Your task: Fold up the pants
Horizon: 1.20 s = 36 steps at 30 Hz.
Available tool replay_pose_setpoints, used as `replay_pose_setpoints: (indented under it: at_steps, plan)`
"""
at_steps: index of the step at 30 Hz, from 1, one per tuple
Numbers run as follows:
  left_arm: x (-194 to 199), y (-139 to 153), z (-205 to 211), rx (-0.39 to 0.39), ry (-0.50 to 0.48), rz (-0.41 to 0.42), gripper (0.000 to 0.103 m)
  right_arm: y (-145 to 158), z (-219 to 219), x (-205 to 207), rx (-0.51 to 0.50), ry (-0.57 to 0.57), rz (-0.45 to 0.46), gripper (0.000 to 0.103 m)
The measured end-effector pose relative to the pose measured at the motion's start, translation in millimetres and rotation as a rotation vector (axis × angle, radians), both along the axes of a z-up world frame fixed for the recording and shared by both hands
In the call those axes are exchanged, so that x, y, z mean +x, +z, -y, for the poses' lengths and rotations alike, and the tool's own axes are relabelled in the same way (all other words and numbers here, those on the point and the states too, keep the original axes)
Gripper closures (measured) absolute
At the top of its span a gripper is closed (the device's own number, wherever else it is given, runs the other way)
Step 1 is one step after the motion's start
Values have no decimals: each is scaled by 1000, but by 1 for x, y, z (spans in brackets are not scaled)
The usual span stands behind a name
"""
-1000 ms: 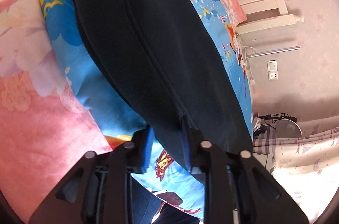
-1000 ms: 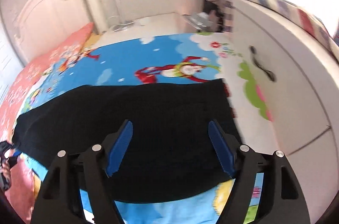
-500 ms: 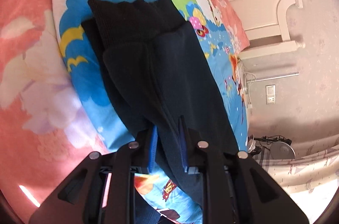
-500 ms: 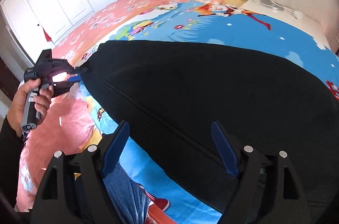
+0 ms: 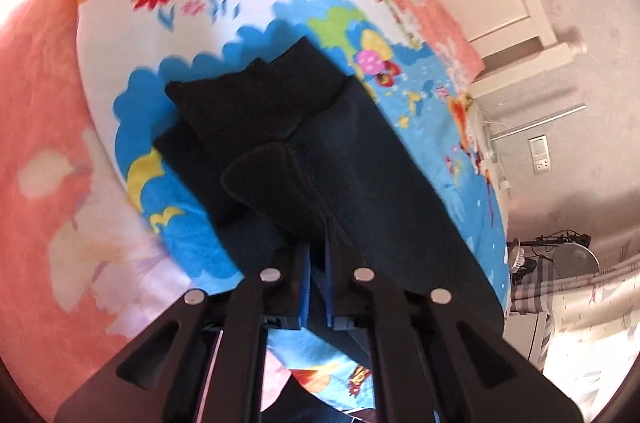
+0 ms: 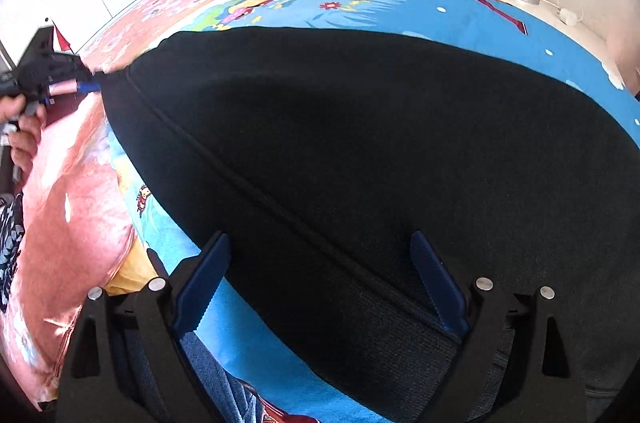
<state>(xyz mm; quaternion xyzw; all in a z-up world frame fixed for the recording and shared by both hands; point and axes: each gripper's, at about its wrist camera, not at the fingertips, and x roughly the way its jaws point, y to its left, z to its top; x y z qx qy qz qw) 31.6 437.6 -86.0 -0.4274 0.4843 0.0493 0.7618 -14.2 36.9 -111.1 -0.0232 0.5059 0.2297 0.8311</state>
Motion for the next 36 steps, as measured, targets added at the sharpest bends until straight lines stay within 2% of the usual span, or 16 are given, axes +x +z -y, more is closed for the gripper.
replay_pose_setpoints:
  at_steps: [2,4,6,7,8,10,12,14,17,20,23,24,27,31,34,36]
  plan:
    - [-5,-8,-5,-9,22,-20,89,0,-3,-2,-31,-4,5,15]
    - [-15,0,-12,69,73,-38,63,0,-4,-3,-50,-15,3,15]
    - [-23,14,-18,181,139,-63,60,-1,-8,-4,-85,-23,4,15]
    - [-24,25,-16,238,149,-46,59,-2,-10,-4,-97,-27,5,15]
    - [-21,36,-11,283,132,-10,58,-2,-12,-5,-110,-34,7,15]
    - [-8,57,11,410,39,80,53,-3,-13,-4,-122,-46,9,14]
    - [10,71,43,503,-105,175,53,-4,-14,-3,-133,-57,9,14]
    - [32,71,74,511,-258,236,53,-5,-15,-2,-144,-75,5,14]
    - [61,55,118,530,-454,243,53,0,-22,-5,-196,-88,3,14]
    - [85,25,142,612,-574,163,53,15,-32,-9,-237,-91,35,14]
    - [96,2,129,707,-542,40,53,33,-49,-11,-329,-97,141,14]
    - [94,-1,118,700,-531,23,53,36,-54,-9,-349,-100,167,10]
    - [89,-3,90,683,-488,10,54,43,-63,6,-323,-100,185,9]
    - [85,1,73,690,-473,-1,69,47,-77,25,-313,-88,210,9]
    - [82,6,73,712,-472,1,71,48,-86,35,-312,-90,224,9]
    - [81,8,73,731,-468,4,71,49,-93,38,-257,-61,207,9]
